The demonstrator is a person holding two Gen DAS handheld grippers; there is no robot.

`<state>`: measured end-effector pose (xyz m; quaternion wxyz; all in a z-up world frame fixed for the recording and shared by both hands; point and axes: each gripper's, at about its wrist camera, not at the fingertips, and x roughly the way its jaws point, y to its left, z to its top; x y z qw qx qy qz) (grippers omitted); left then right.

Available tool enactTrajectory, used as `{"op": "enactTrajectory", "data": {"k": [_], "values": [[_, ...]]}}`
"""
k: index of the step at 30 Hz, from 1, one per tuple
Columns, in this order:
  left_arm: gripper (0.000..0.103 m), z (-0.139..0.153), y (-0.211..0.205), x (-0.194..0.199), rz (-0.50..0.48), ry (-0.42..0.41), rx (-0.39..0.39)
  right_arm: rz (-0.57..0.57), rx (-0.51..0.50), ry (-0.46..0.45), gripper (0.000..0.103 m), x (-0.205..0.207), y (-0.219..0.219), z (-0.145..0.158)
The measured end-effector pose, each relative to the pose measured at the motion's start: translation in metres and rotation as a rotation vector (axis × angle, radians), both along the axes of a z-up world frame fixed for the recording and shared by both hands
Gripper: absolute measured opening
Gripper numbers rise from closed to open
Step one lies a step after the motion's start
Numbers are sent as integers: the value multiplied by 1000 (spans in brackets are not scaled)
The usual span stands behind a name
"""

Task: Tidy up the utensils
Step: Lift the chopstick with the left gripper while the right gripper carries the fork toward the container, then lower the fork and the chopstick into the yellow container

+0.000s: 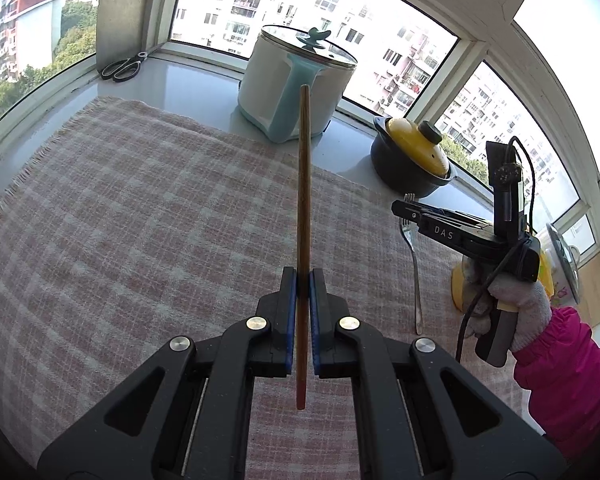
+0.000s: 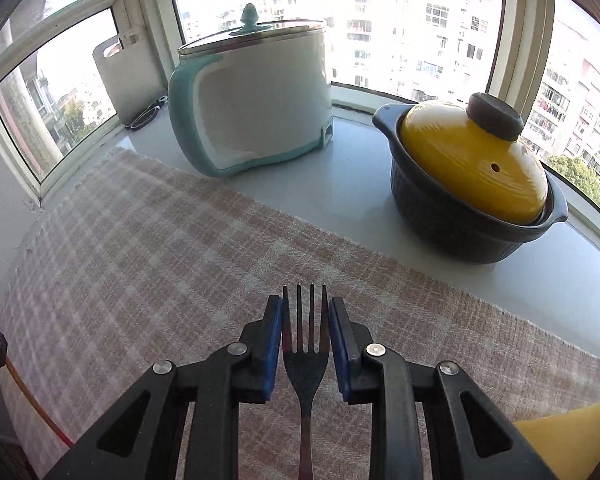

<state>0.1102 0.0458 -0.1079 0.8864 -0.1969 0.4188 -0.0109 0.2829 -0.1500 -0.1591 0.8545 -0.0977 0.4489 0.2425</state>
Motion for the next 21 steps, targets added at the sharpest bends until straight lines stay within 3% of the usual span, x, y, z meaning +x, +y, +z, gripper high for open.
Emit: {"op": "enactTrajectory", "data": {"k": [11,21], "values": [[4,28,-42,-27,32,-70,24,37,119,-169,22,-66,-51,56],[4,47,-83,-43,39,-123,30,93,164,-249,22,-106,-79,86]]}}
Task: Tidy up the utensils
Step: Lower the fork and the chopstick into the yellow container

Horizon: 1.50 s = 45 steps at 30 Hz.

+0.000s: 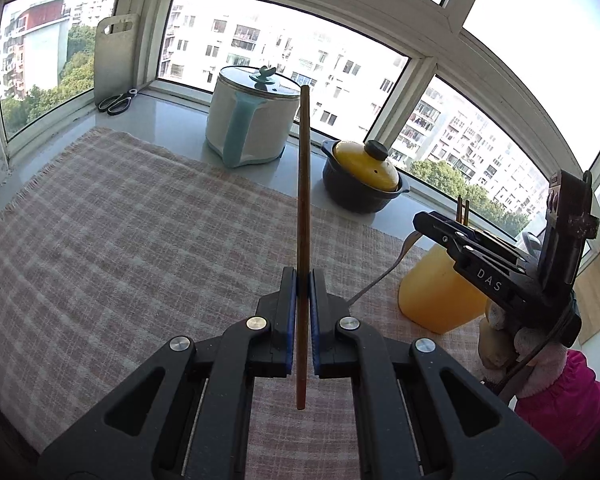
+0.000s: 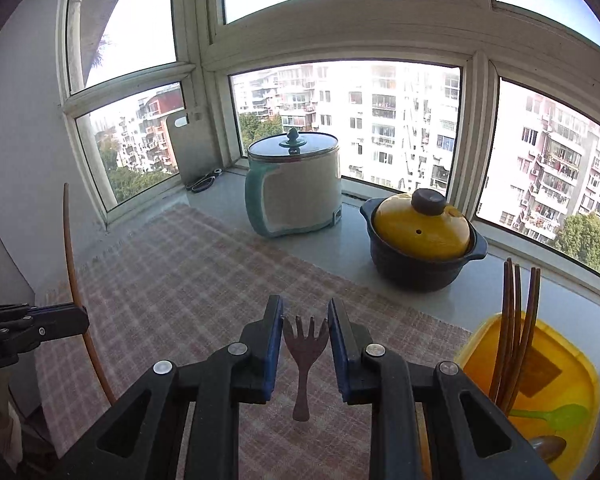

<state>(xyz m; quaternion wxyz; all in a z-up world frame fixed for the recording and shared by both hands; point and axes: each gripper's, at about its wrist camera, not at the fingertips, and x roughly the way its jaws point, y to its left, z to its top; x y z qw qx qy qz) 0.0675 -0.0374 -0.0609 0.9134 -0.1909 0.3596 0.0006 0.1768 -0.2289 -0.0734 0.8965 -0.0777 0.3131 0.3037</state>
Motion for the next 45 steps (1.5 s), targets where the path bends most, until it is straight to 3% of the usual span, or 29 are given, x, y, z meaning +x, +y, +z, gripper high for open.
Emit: {"op": "enactTrajectory", "data": {"k": [14,29,37,45], "values": [[4,32,-47,-1,-18,-89,-13,47,117,-61,22,-40,-54,59],[4,68,-89,42,-47,-172,-57,-20,218,-142,22,-47,-131,117],[4,78,-121,74,-93,-195,-68,-94,226,-171,22,-33,-170,126],[4,80,-147,109,-110,-206,-58,-140,208,-157,22,-15,-200,116]]}}
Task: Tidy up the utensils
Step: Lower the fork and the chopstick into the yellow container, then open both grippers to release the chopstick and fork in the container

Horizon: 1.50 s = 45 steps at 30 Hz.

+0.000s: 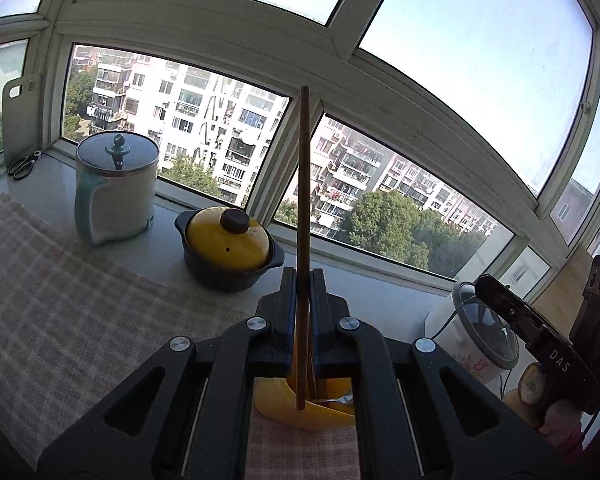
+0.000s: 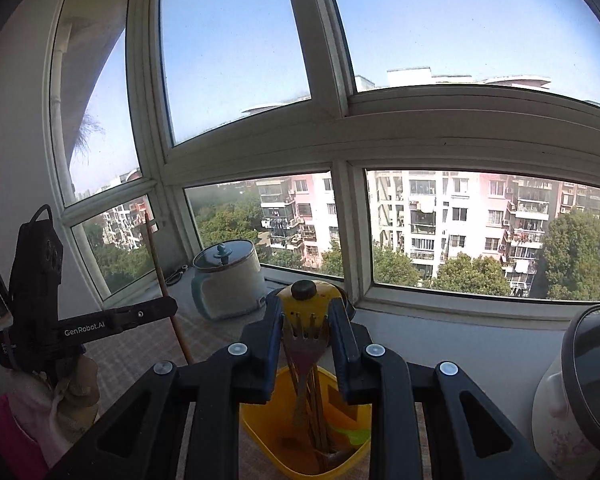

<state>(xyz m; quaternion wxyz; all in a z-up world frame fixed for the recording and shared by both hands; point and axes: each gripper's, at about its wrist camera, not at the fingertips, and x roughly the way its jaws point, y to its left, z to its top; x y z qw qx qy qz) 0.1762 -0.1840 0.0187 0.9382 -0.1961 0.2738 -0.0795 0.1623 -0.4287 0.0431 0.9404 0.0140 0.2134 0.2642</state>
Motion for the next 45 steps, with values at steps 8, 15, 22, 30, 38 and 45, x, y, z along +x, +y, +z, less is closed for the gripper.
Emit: {"op": "enactTrajectory", "data": {"k": [8,15,22,30,38,45], "values": [[4,-22,-18,29,-3,42,10,-5,7,62,22,21,-13,-25],[4,-45,-32,38,-28,89,31,-3,-1,125,22,33,-14,-49],[4,-57,-39,38,-57,121,43,-26,-4,169,22,35,-21,-67],[18,-59,-41,37,-66,138,54,-35,-17,189,25,36,-24,-74],[33,-59,-35,28,-54,138,57,-57,-24,161,53,31,-22,-66],[33,-60,-33,14,-62,148,63,-69,-48,165,56,19,-17,-68]]}}
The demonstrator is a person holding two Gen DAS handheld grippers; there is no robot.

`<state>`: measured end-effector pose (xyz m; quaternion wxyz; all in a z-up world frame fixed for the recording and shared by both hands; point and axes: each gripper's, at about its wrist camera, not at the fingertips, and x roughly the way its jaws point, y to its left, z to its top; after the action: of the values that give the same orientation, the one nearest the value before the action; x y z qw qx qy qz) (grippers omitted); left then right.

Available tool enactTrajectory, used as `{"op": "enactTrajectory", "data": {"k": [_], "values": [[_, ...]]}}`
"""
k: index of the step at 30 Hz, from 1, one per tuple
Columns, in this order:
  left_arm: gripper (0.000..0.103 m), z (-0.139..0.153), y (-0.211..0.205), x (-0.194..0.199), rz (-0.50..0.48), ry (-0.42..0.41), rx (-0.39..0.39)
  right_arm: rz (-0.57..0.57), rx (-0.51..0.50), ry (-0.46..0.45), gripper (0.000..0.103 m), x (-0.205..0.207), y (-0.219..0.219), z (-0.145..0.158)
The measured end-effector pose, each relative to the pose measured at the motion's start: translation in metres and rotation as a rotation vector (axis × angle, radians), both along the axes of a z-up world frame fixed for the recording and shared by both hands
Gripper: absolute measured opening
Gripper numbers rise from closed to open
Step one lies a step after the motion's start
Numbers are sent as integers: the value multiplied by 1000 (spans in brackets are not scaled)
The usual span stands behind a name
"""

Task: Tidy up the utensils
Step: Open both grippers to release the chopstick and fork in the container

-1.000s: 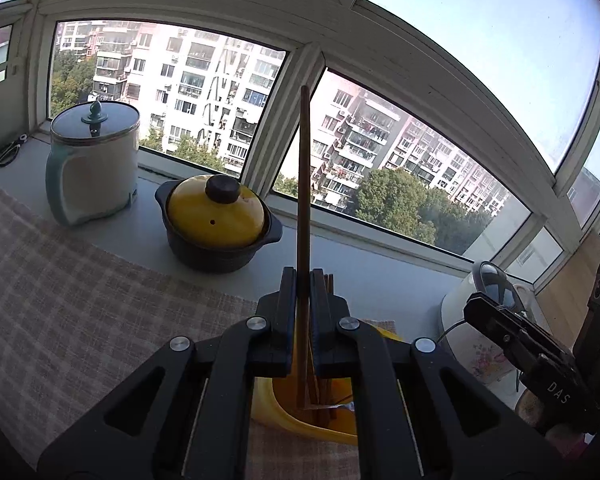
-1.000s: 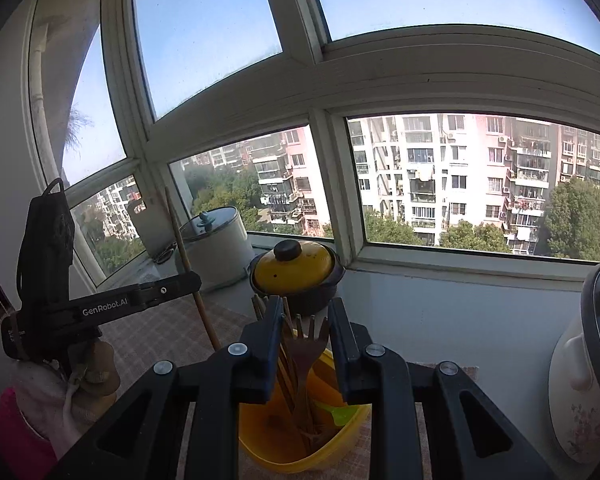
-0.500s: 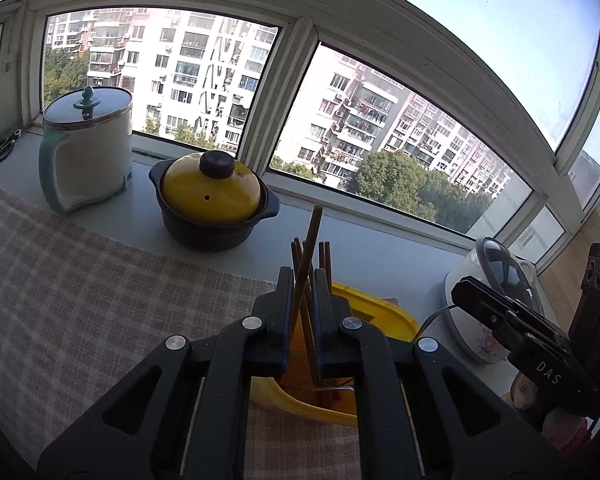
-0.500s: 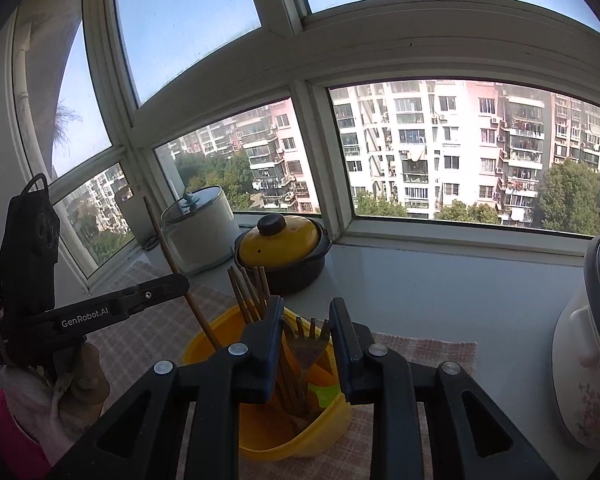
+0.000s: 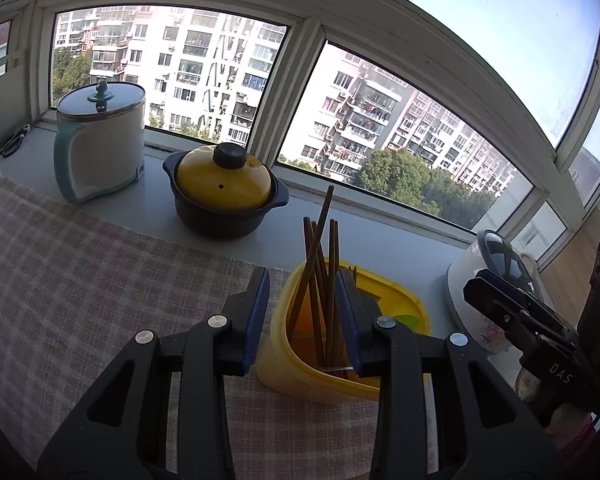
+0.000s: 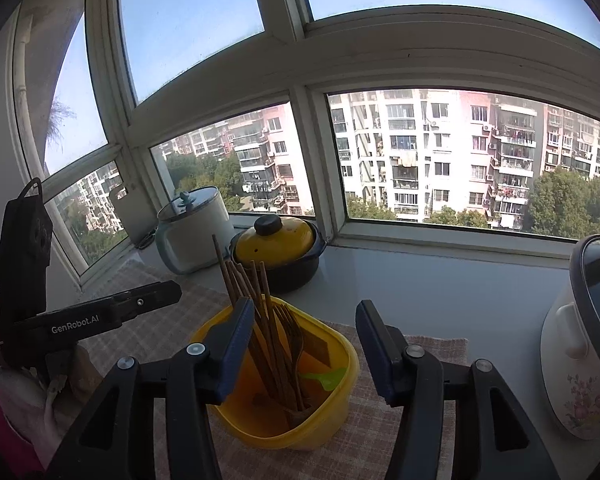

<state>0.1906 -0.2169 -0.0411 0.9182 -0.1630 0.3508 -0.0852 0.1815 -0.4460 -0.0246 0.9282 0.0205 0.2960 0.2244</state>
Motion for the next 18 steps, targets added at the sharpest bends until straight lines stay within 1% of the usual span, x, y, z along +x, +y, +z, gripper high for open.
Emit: {"op": "enactTrajectory", "data": {"k": [4,8,11,13,15,16,17,18], "values": [[33,3,-1,-12,-18,-6,18,-18,-7,11,57,-11,0,0],[33,8,-1,-27,-34,-19,36,-47,-13,18,63,-27,-1,1],[34,12,-2,-39,-48,-34,58,-70,-23,20,64,-38,-2,3],[34,15,-2,-48,-53,-43,75,-84,-32,16,67,-46,-2,6],[35,18,-2,-56,-58,-51,83,-98,-41,12,76,-54,-2,8],[37,20,-1,-60,-61,-56,87,-105,-45,11,79,-58,-2,10],[43,22,-1,-65,-65,-64,92,-111,-48,10,82,-62,-1,12],[49,23,-1,-69,-69,-72,96,-116,-50,8,82,-66,0,13]]}}
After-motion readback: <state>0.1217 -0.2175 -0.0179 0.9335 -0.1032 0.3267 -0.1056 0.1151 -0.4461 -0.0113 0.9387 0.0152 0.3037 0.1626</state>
